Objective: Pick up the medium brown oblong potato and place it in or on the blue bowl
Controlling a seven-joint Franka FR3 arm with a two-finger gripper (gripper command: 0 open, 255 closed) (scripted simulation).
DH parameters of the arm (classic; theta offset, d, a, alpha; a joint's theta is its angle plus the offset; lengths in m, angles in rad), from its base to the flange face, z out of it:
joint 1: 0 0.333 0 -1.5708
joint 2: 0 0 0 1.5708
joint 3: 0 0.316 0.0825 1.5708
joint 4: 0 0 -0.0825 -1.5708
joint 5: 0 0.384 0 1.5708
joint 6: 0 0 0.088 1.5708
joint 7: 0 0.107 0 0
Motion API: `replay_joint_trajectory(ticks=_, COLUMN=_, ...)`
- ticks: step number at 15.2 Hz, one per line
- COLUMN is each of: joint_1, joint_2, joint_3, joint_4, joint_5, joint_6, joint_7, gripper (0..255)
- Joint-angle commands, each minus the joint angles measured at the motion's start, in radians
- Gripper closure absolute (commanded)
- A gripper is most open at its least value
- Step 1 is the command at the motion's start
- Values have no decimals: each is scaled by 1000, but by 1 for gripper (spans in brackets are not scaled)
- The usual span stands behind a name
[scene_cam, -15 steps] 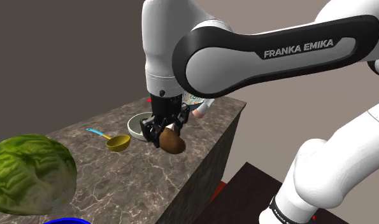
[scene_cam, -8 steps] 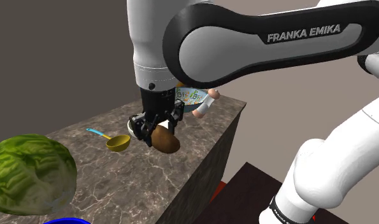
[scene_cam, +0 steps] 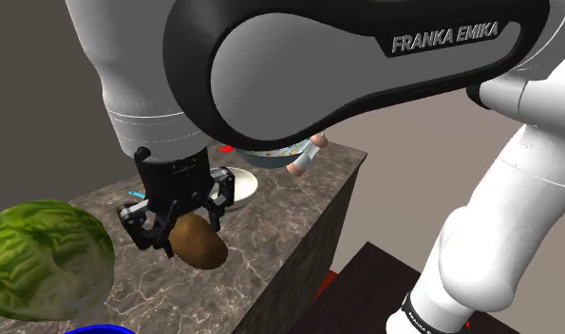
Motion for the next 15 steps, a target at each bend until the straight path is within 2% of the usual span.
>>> replay_joint_trajectory(ticks=1, joint_1=23, joint_2=85, joint_3=42, joint_4=75, joint_5=-58, joint_6=-28, joint_7=76, gripper=255)
replay_joint_trajectory(ticks=4, joint_1=100, joint_2=234, joint_3=82, joint_4=206, joint_5=-166, joint_6=-82, joint_7=194, gripper=255)
replay_joint_trajectory(ticks=8, joint_1=266, joint_2=433, joint_3=79, joint_4=416, joint_5=-306, joint_6=-179, joint_7=316, gripper=255)
replay_joint_trajectory(ticks=12, joint_1=479, joint_2=628, joint_3=35, joint_4=695, joint_5=-428, joint_6=-301, joint_7=380, gripper=255)
replay_joint_trajectory(ticks=13, joint_1=602, joint_2=733, joint_3=3, joint_4=879, joint_5=-489, joint_6=-375, joint_7=384, gripper=255)
replay_joint_trajectory(ticks=15, joint_1=580, joint_2=719, joint_3=3, joint_4=823, joint_5=-476, joint_6=-338, joint_7=393, gripper=255)
